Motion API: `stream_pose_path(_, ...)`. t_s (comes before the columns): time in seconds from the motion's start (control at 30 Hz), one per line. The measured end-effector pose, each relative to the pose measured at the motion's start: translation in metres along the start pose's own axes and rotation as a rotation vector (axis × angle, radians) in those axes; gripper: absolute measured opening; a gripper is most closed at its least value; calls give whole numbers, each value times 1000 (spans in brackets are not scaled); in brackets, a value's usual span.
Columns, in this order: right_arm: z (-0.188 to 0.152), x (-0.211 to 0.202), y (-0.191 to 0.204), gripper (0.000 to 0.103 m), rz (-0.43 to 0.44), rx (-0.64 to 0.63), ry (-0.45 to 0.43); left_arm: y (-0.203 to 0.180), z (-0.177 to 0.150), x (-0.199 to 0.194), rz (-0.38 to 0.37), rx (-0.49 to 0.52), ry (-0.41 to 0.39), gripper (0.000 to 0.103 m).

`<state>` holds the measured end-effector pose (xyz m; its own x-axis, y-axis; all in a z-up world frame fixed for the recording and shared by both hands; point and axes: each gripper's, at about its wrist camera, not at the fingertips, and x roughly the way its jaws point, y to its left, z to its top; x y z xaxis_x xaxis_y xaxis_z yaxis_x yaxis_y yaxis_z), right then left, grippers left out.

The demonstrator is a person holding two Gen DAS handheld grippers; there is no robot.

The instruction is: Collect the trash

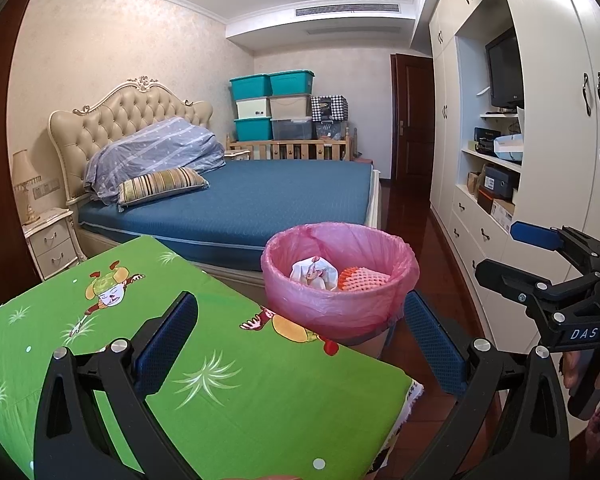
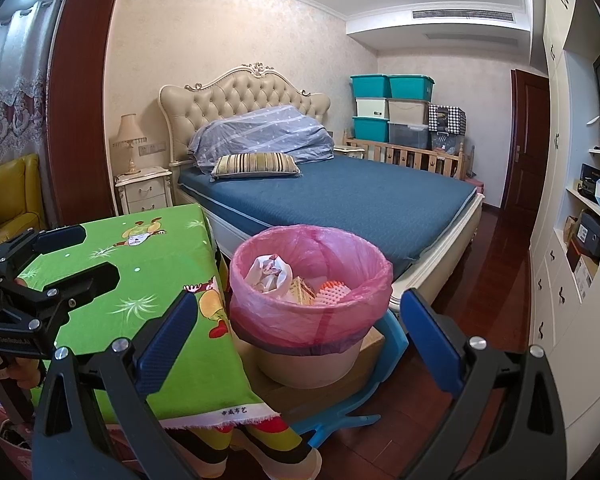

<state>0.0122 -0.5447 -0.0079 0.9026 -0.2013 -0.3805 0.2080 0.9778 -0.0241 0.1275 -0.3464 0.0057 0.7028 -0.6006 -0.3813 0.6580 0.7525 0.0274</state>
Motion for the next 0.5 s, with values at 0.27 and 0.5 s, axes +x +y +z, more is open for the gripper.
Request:
stream_pose_path(0.27, 0, 0, -1, 98, 0, 2, 1, -1, 0, 0, 0, -3, 1, 97)
stream_pose_path(0.5, 0, 0, -1, 98, 0, 3, 3, 0, 0, 0, -1, -3, 2, 97)
